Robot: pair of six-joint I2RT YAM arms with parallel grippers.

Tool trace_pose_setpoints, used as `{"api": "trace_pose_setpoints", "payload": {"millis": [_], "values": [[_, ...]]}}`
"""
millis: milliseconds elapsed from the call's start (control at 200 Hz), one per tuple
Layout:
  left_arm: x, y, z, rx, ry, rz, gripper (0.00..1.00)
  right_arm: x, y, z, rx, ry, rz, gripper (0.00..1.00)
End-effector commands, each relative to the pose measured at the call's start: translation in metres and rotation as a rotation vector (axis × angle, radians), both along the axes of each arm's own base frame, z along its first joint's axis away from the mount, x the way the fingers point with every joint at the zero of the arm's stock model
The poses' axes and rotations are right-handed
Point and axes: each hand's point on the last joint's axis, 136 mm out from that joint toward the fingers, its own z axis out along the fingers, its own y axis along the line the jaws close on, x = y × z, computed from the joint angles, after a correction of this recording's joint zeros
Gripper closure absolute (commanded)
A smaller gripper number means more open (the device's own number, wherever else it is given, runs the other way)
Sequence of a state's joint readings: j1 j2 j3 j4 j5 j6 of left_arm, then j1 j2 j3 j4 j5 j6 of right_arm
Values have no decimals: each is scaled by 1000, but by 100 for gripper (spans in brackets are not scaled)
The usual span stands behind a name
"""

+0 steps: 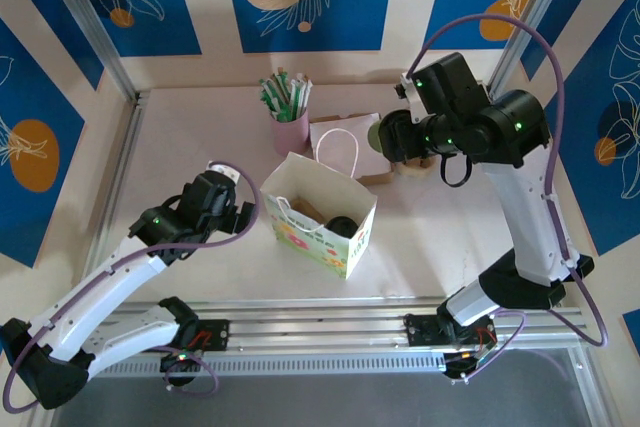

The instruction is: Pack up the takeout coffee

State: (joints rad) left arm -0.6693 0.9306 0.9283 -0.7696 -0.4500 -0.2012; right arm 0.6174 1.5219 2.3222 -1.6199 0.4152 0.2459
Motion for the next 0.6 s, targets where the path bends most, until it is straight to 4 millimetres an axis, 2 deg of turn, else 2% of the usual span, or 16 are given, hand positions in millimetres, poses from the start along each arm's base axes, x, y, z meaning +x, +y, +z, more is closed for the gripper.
{"api": "trace_pose_setpoints", "payload": {"millis": [0, 230, 595], "values": [[3, 2, 1, -4, -7, 6, 0, -30, -2, -5, -4, 88, 46, 34], [3, 3, 0, -2, -6, 8, 0, -45, 24, 2, 47, 90, 156, 34], [2, 4, 0, 0, -8, 13, 0, -62, 64, 1, 66, 125, 300, 34]]}}
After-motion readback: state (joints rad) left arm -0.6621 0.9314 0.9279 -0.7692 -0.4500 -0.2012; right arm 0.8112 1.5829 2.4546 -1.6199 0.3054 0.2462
